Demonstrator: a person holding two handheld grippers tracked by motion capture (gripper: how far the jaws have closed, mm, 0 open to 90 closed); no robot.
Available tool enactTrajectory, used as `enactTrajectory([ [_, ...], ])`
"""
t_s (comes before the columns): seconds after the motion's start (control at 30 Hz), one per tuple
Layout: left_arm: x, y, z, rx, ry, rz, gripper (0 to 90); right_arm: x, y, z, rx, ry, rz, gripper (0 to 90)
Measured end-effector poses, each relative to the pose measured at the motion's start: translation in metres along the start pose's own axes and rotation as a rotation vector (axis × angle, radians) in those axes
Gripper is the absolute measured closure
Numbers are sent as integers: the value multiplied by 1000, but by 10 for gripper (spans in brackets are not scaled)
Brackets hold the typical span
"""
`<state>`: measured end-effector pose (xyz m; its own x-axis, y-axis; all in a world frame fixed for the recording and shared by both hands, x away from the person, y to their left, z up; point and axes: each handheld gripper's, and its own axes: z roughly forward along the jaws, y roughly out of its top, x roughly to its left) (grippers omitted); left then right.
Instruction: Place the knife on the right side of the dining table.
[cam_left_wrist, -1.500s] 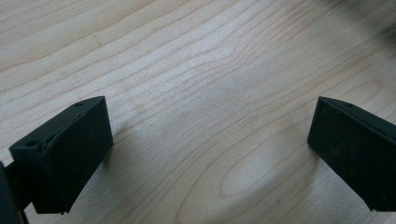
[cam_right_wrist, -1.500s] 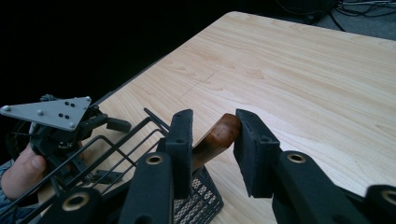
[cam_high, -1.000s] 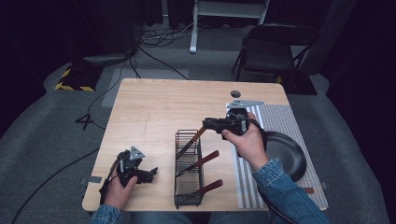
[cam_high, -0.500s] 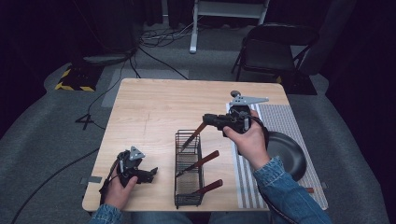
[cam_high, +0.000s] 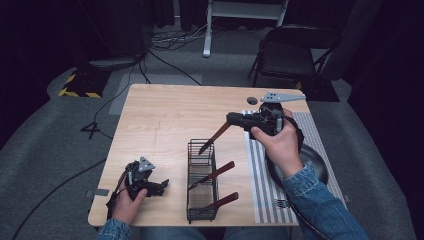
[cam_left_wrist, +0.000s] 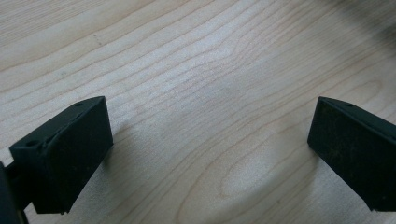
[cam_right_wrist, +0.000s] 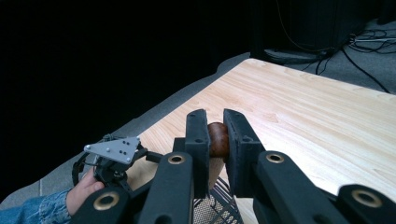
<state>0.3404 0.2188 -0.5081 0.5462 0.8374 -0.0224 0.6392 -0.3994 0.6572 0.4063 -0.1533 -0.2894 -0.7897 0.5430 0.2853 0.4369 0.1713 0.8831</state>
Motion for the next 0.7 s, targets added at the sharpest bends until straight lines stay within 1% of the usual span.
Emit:
enactTrajectory([
  [0.23,0,0,0,0,0,0,2,1,9,-12,-16,-2,2,813],
  [0.37,0,0,0,0,0,0,2,-3,15,-21,-22,-4,11,813],
  [0.43,0,0,0,0,0,0,2,-5,19,-29,-35,-6,20,813],
  [0.47,0,0,0,0,0,0,2,-5,19,-29,-35,-6,20,813],
  [0.7,0,0,0,0,0,1,2,-12,29,-50,-68,-17,31,813],
])
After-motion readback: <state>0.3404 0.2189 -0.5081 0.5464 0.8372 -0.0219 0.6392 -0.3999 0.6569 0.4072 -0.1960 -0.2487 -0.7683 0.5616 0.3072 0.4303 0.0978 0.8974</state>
